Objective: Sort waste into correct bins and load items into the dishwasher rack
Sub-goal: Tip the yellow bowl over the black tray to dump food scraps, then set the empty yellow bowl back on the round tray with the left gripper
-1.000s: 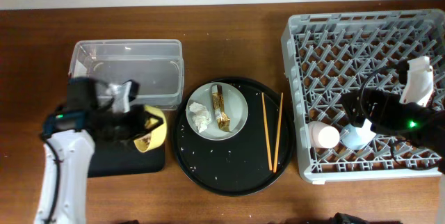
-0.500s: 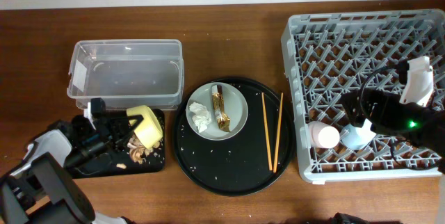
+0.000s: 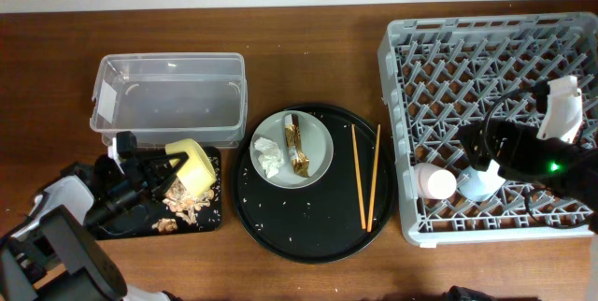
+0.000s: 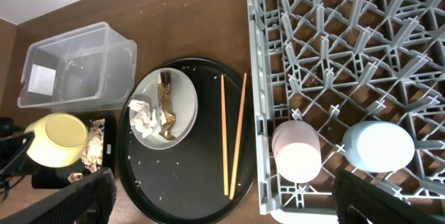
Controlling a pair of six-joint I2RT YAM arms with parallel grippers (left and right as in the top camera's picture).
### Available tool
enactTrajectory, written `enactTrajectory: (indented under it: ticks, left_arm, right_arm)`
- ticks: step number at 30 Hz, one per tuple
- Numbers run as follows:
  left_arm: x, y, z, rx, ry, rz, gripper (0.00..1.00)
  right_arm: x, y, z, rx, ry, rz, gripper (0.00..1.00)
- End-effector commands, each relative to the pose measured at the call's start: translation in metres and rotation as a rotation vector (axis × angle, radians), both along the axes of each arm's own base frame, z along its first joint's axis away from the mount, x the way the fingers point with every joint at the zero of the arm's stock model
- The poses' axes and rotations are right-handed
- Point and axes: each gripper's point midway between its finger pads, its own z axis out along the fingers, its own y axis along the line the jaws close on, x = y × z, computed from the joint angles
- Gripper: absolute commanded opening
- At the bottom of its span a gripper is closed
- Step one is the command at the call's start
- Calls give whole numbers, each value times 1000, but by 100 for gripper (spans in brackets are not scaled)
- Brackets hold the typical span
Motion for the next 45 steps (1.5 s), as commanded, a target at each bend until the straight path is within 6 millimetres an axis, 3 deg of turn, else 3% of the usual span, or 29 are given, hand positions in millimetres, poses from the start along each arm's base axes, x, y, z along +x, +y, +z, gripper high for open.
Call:
enactTrajectory:
  ticks: [1, 3, 5, 7, 9, 12, 13, 17, 20, 22, 25, 27, 32, 36, 37, 39, 41, 43, 45]
  left_arm:
    - [-2, -3, 3, 49, -85, -7, 0]
    - [0, 4, 6, -1, -52, 22, 0]
    - [-3, -2, 11, -10, -37, 9, 0]
    - [1, 7, -2, 102, -77, 8, 0]
    - [0, 7, 12, -31, -8, 35, 0]
    - [-9, -18, 17, 6, -32, -41, 0]
    - [-17, -37, 15, 113, -76, -127, 1]
    - [-36, -69, 11, 392, -56, -325, 1]
    - [-43, -92, 20, 667, -37, -417, 0]
    - [-49, -120, 28, 857, -84, -451, 0]
    - [-65, -142, 9, 1100, -64, -495, 0]
    - [-82, -169, -9, 1223, -70, -568, 0]
    - [-99, -224, -57, 1406, -142, -695, 0]
    - [-106, -244, -100, 1459, -120, -791, 2]
    - [-106, -244, -106, 1467, -108, -800, 15]
    - [-104, -246, -103, 1466, -110, -798, 28]
    - [-94, -250, -85, 1486, -127, -770, 56]
    - [-82, -250, -71, 1526, -151, -723, 62]
    - [-55, -245, -48, 1592, -186, -613, 72]
  right_arm:
    - [0, 4, 4, 11, -12, 16, 98]
    - [0, 4, 4, 11, -11, 16, 98]
    - [0, 4, 4, 11, -11, 15, 98]
    - [0, 4, 4, 11, -11, 16, 98]
    - [-2, 5, 3, 13, -5, 16, 98]
    - [-2, 5, 3, 13, -5, 16, 98]
    - [-2, 5, 2, 14, -2, 16, 98]
    - [-2, 5, 3, 13, -5, 16, 98]
    - [-2, 5, 3, 13, -4, 15, 98]
    - [-2, 5, 3, 13, -4, 16, 98]
    - [-2, 5, 3, 13, -4, 16, 98]
    - [-1, 5, 2, 13, -3, 15, 98]
    - [0, 4, 1, 14, 2, 15, 98]
    - [0, 4, 1, 15, 3, 15, 98]
    - [0, 4, 1, 15, 4, 15, 98]
    - [0, 4, 1, 16, 6, 15, 98]
    - [1, 4, 0, 17, 10, 15, 98]
    - [2, 3, -1, 18, 13, 15, 98]
    - [3, 3, -2, 19, 17, 15, 98]
